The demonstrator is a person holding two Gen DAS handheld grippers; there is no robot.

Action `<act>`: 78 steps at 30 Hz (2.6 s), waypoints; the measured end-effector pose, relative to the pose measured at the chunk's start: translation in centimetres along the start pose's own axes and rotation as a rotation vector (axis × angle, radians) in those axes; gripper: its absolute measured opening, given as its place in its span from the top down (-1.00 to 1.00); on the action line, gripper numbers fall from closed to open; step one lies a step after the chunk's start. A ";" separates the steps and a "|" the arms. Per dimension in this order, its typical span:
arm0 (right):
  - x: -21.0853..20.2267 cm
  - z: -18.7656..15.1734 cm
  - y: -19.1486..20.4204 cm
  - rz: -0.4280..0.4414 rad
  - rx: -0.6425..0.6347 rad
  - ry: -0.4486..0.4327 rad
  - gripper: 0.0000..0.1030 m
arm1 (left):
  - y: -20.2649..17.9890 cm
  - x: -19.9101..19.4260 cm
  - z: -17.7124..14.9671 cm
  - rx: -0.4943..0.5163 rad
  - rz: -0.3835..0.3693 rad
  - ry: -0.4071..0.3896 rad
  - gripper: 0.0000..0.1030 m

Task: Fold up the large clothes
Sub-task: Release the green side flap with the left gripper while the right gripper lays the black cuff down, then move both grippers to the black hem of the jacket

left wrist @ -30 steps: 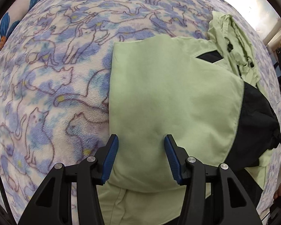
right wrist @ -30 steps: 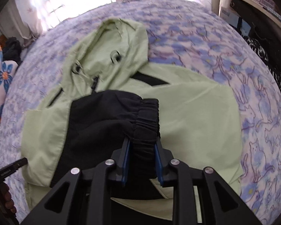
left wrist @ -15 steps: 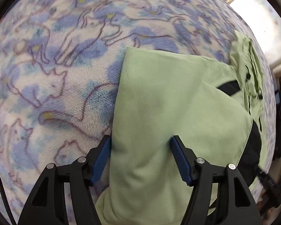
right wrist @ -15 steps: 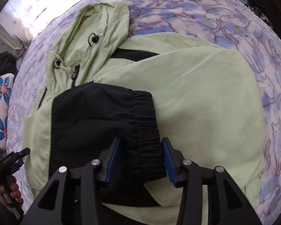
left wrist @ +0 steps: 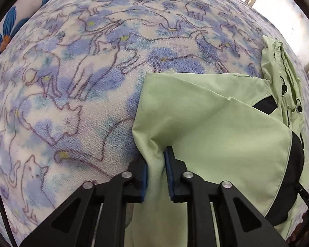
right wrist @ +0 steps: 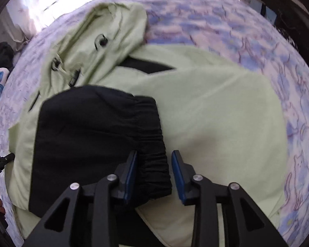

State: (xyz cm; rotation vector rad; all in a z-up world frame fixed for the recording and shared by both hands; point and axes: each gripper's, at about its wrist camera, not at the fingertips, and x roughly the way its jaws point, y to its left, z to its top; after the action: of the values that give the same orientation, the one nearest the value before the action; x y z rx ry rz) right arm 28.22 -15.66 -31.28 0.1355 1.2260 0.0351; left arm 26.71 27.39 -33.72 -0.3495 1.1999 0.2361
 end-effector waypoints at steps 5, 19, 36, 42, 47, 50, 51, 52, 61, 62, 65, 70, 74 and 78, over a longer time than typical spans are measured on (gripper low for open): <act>-3.3 0.0 -1.0 0.004 0.071 -0.058 0.20 | -0.3 -3.4 -0.2 0.019 0.055 -0.077 0.43; -4.6 -5.6 9.9 0.244 -0.157 0.022 0.20 | -5.7 -4.2 -11.6 0.088 -0.038 0.023 0.38; -3.0 -3.1 3.3 0.028 -0.100 0.015 0.41 | -4.3 -2.7 -10.1 0.095 0.006 0.067 0.49; -4.6 -4.1 2.8 0.064 -0.014 0.076 0.39 | -4.9 -4.6 -10.2 0.083 0.026 0.080 0.45; -7.4 -4.8 2.7 0.062 -0.018 0.083 0.38 | -4.8 -8.0 -11.2 0.099 0.024 0.067 0.29; -9.3 -5.2 2.2 0.069 -0.004 0.091 0.38 | -4.6 -10.1 -12.0 0.107 0.029 0.059 0.28; -10.1 -5.4 2.0 0.070 -0.002 0.092 0.38 | -4.5 -10.9 -12.5 0.108 0.030 0.056 0.28; -10.6 -5.5 1.9 0.067 -0.002 0.091 0.38 | -4.3 -11.6 -12.7 0.109 0.031 0.055 0.27; -16.2 -7.9 1.8 0.078 -0.069 0.102 0.36 | -1.4 -18.3 -17.2 0.084 0.060 0.029 0.24; -16.8 -8.2 1.8 0.081 -0.084 0.103 0.35 | -1.1 -18.8 -17.6 0.079 0.063 0.026 0.23; -18.2 -9.4 1.9 0.095 -0.127 0.107 0.28 | 0.0 -20.5 -19.1 0.068 0.080 0.015 0.21; -19.6 -11.4 1.7 0.097 -0.189 0.123 0.18 | 2.2 -22.6 -21.8 0.027 0.112 0.019 0.20; -20.3 -12.9 1.0 0.096 -0.209 0.146 0.18 | 4.2 -23.6 -23.9 0.001 0.126 0.041 0.08; -20.9 -14.5 0.2 0.090 -0.216 0.168 0.18 | 6.5 -24.1 -26.5 -0.022 0.132 0.094 0.07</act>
State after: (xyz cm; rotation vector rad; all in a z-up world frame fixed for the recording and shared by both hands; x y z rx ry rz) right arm 7.54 -16.28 -16.52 -0.0013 1.3742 0.2606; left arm -6.90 23.31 -20.50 -0.3040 1.3155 0.3504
